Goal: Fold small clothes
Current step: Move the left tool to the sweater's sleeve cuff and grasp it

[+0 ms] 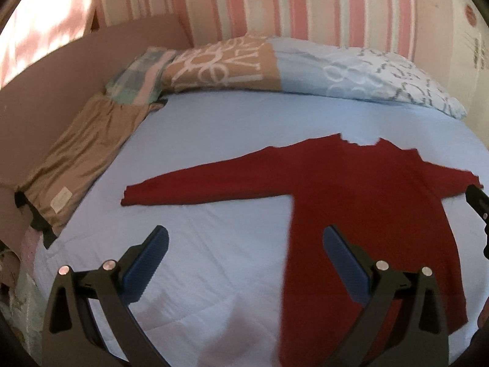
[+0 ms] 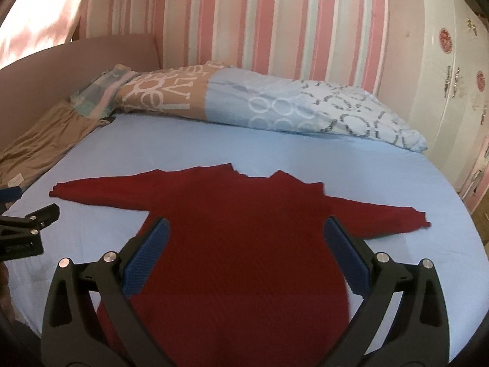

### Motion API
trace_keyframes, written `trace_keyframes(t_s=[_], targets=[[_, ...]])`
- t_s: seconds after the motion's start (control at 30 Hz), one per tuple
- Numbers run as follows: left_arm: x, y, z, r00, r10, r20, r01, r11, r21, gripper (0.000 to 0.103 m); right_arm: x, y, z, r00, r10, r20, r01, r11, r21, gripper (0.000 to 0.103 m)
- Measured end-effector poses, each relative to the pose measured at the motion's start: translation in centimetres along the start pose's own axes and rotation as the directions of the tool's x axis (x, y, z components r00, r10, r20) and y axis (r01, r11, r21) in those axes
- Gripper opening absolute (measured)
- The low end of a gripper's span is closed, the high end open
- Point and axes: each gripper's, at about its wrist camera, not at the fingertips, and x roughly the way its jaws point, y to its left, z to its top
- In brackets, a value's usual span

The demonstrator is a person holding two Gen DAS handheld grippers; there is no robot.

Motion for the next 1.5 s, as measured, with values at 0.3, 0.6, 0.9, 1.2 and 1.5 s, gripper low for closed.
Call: trace_keyframes(t_s=[0.3,0.6,0.9,1.2,1.5], targets=[[6.7,8.9,1.0,0.988,0.151,0.008,-0.15,0.985,-0.082,0.101,7.0,3.3,1.6,1.0,-0.015,-0.025,0.014,0.999,-0.039,0.1],[15.5,14.4,1.3,0.988,0.102,-0.113,-0.117,0.984,-0.135,0.101,14.0,7.3,2.5,0.997,-0.007,-0.075,0.001,0.996,-0.084,0.1],[20.6,18.0,1.8,0.984,0.126,-0.128,-0.146,0.976,-0.162,0.101,20.3,10.3,3.2,0.995,-0.031,-0.098,0.02,0.994,-0.108,0.1],[21.6,24.1,0.4,0.981,0.098,-0.166,-0.136,0.961,-0.239,0.101,23.1,10.5,2.6,0.995,-0.049,-0.09,0.041,0.996,-0.082,0.1],[24.1,26.0,-1.1,0.977,-0.055,-0.205,-0.026,0.927,-0.374,0.101,22.5,11.0,2.0,0.995,-0.086,-0.054,0.079,0.989,-0.127,0.1]])
